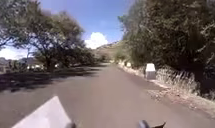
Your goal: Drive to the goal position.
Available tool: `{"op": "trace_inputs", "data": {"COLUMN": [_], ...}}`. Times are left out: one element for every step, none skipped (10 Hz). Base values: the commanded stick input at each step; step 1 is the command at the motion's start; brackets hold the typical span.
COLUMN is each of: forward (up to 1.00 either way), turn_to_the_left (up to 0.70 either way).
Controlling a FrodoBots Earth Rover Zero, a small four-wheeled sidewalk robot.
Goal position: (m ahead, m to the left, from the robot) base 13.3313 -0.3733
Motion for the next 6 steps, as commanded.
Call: {"op": "trace_inputs", "data": {"forward": [0.5, 0.5, 0.5, 0.5, 0.5, 0.5], "turn_to_the_left": [-0.5, -0.5, -0.5, -0.47, -0.02, 0.0]}}
